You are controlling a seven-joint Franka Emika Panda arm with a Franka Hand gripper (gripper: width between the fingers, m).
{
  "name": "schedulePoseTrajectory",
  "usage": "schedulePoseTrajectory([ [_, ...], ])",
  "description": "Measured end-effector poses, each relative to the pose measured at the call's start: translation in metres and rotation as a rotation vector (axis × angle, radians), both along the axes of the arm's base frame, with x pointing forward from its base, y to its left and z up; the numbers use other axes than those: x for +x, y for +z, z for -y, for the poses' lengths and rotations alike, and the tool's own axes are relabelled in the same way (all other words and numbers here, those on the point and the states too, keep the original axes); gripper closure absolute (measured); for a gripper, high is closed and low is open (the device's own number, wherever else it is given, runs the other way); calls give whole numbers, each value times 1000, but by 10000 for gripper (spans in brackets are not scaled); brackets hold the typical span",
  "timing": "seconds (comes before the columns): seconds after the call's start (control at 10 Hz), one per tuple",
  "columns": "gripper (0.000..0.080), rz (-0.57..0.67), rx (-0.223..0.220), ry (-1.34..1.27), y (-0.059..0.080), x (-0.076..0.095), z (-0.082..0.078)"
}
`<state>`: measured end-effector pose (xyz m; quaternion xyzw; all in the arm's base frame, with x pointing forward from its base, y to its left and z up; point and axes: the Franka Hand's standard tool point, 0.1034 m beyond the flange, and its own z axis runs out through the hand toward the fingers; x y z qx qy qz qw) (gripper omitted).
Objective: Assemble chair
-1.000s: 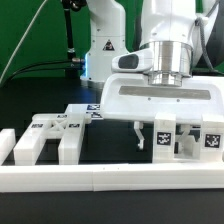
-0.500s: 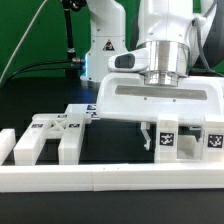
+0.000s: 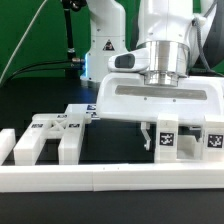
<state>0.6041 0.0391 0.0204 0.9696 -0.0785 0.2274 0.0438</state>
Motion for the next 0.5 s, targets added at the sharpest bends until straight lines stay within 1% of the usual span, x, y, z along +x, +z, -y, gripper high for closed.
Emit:
schedulePoseTrajectory([
  [0.2,767,-1,-3,7,1,0,1],
  [0.3,767,-6,-14,31,9,1,9],
  [0.4,767,-14,-20,41,19,-2,25],
  [0.5,767,-25,-24,48,25,-5,35],
])
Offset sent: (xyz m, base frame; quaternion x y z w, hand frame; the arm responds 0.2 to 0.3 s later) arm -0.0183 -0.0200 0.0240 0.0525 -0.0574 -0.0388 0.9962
